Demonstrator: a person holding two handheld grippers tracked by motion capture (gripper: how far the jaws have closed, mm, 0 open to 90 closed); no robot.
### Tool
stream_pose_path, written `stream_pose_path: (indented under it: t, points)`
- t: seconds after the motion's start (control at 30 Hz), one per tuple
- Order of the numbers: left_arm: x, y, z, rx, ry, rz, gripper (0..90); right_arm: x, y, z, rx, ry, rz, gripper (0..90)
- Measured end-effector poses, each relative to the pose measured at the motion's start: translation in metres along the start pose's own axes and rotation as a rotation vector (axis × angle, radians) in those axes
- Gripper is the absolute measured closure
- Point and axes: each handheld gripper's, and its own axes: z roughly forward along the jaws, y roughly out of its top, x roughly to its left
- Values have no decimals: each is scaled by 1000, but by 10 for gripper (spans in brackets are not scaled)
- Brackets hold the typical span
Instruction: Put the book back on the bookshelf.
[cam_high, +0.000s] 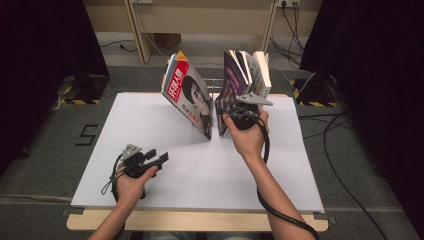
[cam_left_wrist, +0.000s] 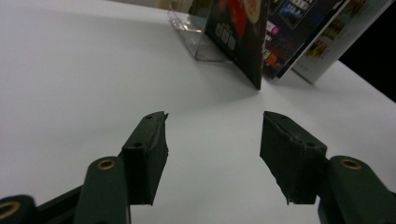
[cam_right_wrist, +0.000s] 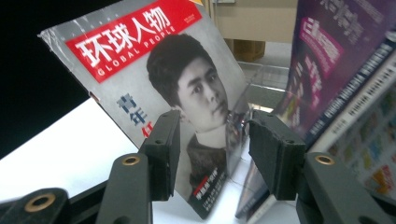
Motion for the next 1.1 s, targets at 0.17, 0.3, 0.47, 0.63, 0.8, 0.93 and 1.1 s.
stream_pose_path:
  t: [0.17, 0.3, 0.47, 0.63, 0.8, 0.93, 1.1]
  points:
    - [-10, 21, 16, -21, -18, 28, 412, -8, -7, -9, 3, -13, 0, 539]
    - [-16, 38, 28, -39, -25, 44, 411, -12, -13, -17, 4, -16, 3, 536]
    - [-20, 61, 45, -66, -21, 39, 412, -18, -24, -28, 7, -23, 7, 533]
    - [-22, 76, 60, -77, -10, 21, 414, -25, -37, -36, 18, -35, 14, 531]
    - [-25, 90, 74, -89, -19, -13, 427, -33, -52, -44, 30, -43, 30, 525]
    - [-26, 106, 85, -119, -3, -48, 455, -40, -65, -53, 37, -52, 49, 524]
    - [-27, 121, 98, -143, 22, -62, 578, -54, -89, -66, 54, -72, 89, 523]
